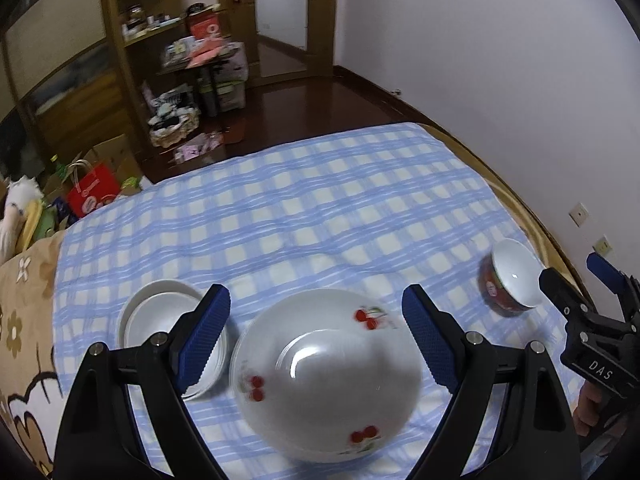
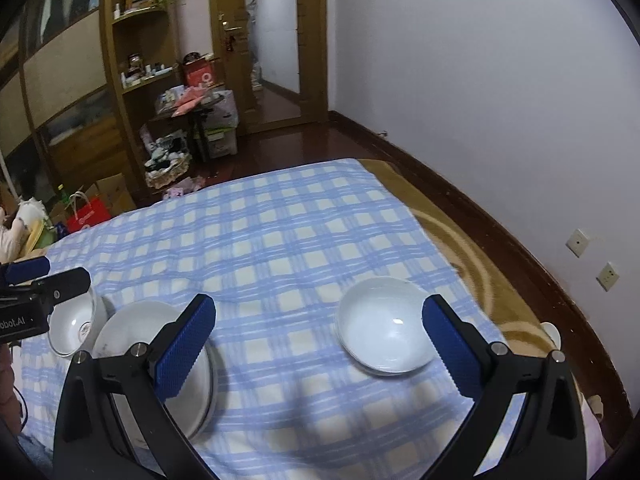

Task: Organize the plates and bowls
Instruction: 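Move the left tool to the small white bowl while the right tool reaches its opposite rim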

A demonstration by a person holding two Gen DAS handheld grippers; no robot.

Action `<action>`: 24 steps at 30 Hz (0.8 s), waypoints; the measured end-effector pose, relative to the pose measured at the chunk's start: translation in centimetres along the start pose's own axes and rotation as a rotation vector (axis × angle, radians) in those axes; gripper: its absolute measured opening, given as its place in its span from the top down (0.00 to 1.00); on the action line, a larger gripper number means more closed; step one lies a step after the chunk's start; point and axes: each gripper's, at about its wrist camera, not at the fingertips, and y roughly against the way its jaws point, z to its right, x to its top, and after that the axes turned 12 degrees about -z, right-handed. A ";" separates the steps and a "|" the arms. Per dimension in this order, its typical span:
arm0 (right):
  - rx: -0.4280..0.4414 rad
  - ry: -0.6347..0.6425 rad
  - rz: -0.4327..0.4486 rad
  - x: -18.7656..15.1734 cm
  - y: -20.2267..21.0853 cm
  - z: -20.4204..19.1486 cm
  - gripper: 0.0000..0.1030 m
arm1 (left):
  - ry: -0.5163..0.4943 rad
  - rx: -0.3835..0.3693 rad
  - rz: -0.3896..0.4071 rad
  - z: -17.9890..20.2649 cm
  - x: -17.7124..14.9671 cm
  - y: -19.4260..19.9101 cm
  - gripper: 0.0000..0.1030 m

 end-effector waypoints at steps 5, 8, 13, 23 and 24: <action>-0.021 -0.060 0.008 0.3 -0.1 2.8 0.00 | -0.062 -0.037 0.018 3.0 0.6 -0.9 0.16; -0.036 -0.096 0.012 0.5 -0.4 4.5 0.00 | -0.086 -0.058 0.049 4.9 0.9 -1.3 0.16; -0.046 -0.120 0.003 0.5 -1.0 6.9 0.00 | -0.105 -0.101 0.034 8.0 2.5 -2.7 0.16; -0.020 -0.179 -0.032 0.5 -3.1 10.5 0.00 | -0.163 -0.140 -0.008 12.7 4.5 -5.6 0.16; -0.022 -0.189 -0.037 0.5 -3.4 10.7 0.00 | -0.171 -0.144 -0.019 13.2 4.7 -6.1 0.16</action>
